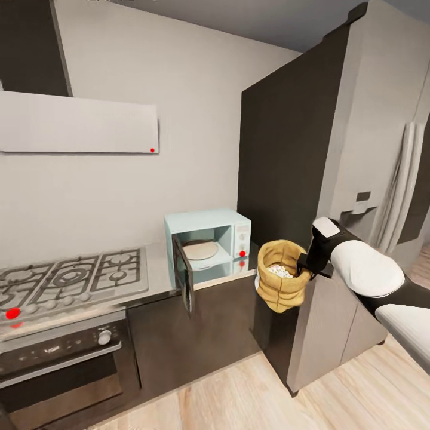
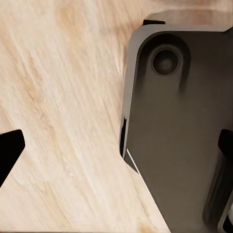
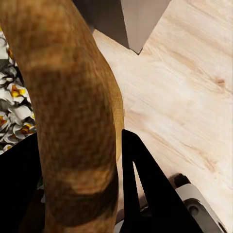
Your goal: In the kitchen, take the popcorn bag from the countertop, put it into the microwave, and heat it until the popcorn is cooked so the cooked popcorn ends up inside the bag.
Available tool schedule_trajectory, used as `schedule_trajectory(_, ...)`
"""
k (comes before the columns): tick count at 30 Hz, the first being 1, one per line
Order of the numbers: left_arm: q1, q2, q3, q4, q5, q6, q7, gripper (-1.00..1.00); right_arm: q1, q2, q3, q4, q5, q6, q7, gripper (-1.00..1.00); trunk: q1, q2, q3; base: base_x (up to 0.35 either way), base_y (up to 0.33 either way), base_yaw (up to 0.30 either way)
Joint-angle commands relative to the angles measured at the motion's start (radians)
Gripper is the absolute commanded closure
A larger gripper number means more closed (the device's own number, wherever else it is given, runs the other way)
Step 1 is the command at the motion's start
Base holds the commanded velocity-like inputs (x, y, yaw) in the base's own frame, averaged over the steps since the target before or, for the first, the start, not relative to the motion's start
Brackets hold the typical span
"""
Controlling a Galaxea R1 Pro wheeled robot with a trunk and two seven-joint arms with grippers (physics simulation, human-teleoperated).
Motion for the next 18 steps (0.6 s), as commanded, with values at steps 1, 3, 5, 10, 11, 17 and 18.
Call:
schedule_trajectory(1, 0.000, 0.000, 0.006, -0.001, 0.001, 0.004, 0.002, -1.00, -0.001, 0.000, 0.001, -0.001, -0.010, 0.003, -0.008, 1.00, 0.000, -0.001, -0.002, 0.008, -0.008, 0.281)
schedule_trajectory(3, 0.000, 0.000, 0.006, -0.001, 0.001, 0.004, 0.002, -1.00, -0.001, 0.000, 0.001, 0.008, -0.010, 0.003, -0.008, 1.00, 0.000, -0.001, -0.002, 0.003, -0.004, 0.281)
schedule_trajectory(5, 0.000, -0.001, 0.006, -0.001, 0.001, 0.004, 0.002, -1.00, -0.001, 0.000, 0.000, 0.041, -0.010, 0.003, -0.008, 1.00, 0.000, -0.001, -0.002, 0.001, -0.001, 0.281)
schedule_trajectory(10, 0.000, 0.000, 0.006, -0.001, 0.001, 0.004, 0.001, -1.00, -0.001, 0.000, 0.000, 0.068, -0.010, 0.004, -0.008, 1.00, 0.000, -0.001, -0.002, 0.000, 0.000, 0.281)
schedule_trajectory(11, 0.000, -0.001, 0.006, -0.001, 0.001, 0.004, 0.001, -1.00, -0.001, 0.000, 0.000, 0.069, -0.010, 0.004, -0.008, 1.00, 0.000, -0.001, -0.002, 0.000, 0.000, 0.281)
schedule_trajectory(17, 0.000, -0.001, 0.006, -0.001, 0.001, 0.004, 0.002, -1.00, -0.001, 0.000, 0.000, 0.070, -0.010, 0.004, -0.008, 1.00, 0.000, -0.001, -0.002, 0.000, 0.000, 0.281)
schedule_trajectory(18, 0.000, -0.001, 0.006, -0.001, 0.001, 0.004, 0.002, -1.00, -0.001, 0.000, 0.000, 0.070, -0.010, 0.004, -0.008, 1.00, 0.000, -0.001, -0.002, 0.000, 0.000, 0.281)
